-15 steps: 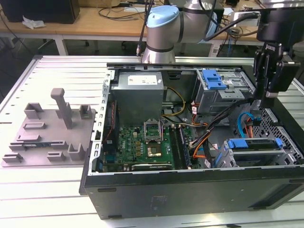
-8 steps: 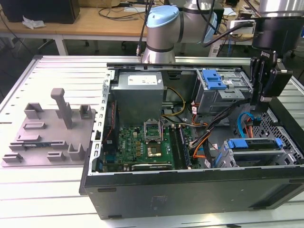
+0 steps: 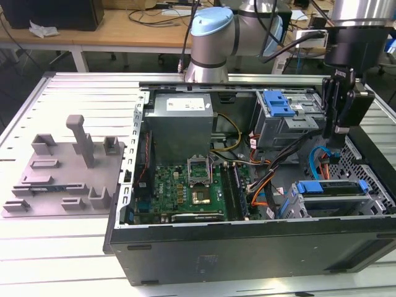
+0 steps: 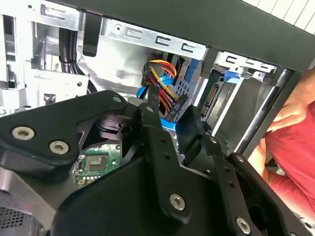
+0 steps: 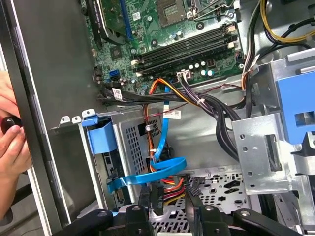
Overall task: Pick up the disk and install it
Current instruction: 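Insert the first disk wire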
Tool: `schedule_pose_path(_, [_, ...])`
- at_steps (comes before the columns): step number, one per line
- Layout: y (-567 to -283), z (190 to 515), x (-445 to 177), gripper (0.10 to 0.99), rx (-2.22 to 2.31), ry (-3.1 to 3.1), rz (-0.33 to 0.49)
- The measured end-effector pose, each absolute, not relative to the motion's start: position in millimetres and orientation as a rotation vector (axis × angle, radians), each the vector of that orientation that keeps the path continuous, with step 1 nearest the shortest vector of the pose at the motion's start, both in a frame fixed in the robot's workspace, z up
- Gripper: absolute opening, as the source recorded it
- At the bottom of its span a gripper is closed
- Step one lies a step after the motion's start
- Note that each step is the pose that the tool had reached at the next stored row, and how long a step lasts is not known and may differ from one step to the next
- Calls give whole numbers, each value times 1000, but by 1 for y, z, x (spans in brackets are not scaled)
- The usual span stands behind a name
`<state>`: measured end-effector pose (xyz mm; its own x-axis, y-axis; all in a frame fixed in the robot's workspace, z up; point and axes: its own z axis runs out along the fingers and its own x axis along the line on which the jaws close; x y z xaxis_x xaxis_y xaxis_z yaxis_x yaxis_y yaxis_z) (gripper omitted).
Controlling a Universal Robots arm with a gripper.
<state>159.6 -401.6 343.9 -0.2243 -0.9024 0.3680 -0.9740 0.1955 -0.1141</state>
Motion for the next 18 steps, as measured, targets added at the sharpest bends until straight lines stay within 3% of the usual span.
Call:
schedule_pose_path(10, [-401,338,162,412,1796,-2240,487])
schedule_pose_path(11, [-401,338,162,396,1795,-2240,487])
schedule_pose_path(12, [-401,337,162,267,1794,-2239,489])
schedule_pose_path(14, [-401,336,162,169,1792,-2237,491])
schedule_pose_path(18, [-401,336,162,169,1792,-2237,492])
